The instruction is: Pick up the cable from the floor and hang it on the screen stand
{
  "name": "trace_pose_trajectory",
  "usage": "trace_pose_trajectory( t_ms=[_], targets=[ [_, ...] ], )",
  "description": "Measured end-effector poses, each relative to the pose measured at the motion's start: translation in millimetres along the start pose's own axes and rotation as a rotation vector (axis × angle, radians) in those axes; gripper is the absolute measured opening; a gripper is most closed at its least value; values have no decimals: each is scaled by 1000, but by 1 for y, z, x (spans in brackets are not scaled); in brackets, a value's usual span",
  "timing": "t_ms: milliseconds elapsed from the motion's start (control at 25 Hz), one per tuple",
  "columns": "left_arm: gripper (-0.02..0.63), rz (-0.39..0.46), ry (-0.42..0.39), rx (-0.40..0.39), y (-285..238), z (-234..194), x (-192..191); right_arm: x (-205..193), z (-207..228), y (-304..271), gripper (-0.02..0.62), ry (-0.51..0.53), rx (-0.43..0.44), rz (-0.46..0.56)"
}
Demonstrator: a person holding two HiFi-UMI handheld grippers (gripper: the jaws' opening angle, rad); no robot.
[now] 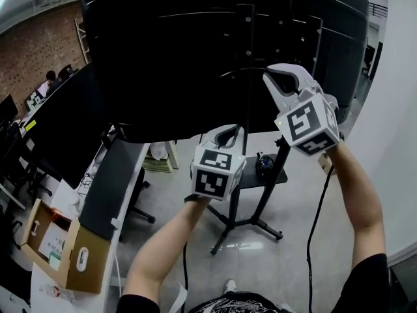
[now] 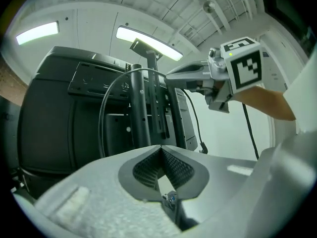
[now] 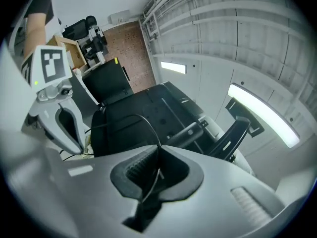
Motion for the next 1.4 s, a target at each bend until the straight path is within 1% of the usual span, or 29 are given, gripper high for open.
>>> trace_pose_trajectory(
  t_ms=[120,240,320,400,480,600,680,760,920,1120,1240,1400],
  targets=[
    [-2,27,-20,13,-13,-15,31,23,49,-19,23,11,-24,22],
    [-2,43,-62,12,-20,-24,55,41,86,-34,23,44,-55,18],
    [-2,47,-101,7,-25,-29,67,49,105,-46,23,75,-71,-5],
    [-2,61,-122,5,-29,-35,80,54,122,-59,23,105,-77,-34],
    [-2,86,-128,-7,-34,-39,91,58,139,-71,23,133,-84,-68],
    [-2,112,-122,-49,-46,-44,102,60,163,-90,23,166,-111,-127],
    [-2,118,-115,-82,-55,-47,107,58,175,-100,23,173,-128,-167],
    [-2,130,-128,-104,-63,-51,114,54,188,-106,23,178,-144,-206],
    [-2,178,-147,-148,-74,-57,136,43,218,-109,23,194,-217,-275],
    [-2,218,-157,-192,-84,-55,156,24,248,-104,23,191,-279,-352],
    [-2,230,-165,-213,-88,-51,163,15,270,-95,23,177,-321,-384],
    [-2,241,-181,-230,-92,-41,168,2,284,-87,23,182,-337,-407]
  ],
)
Point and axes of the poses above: the fingertips, and each gripper's own axes: y backward along the fingers, z to its right, x out of its top, the point moved 4 cm from there along y, backward along the fingers, and after that the axes turned 1 degree about x, right-handed, at the moved point
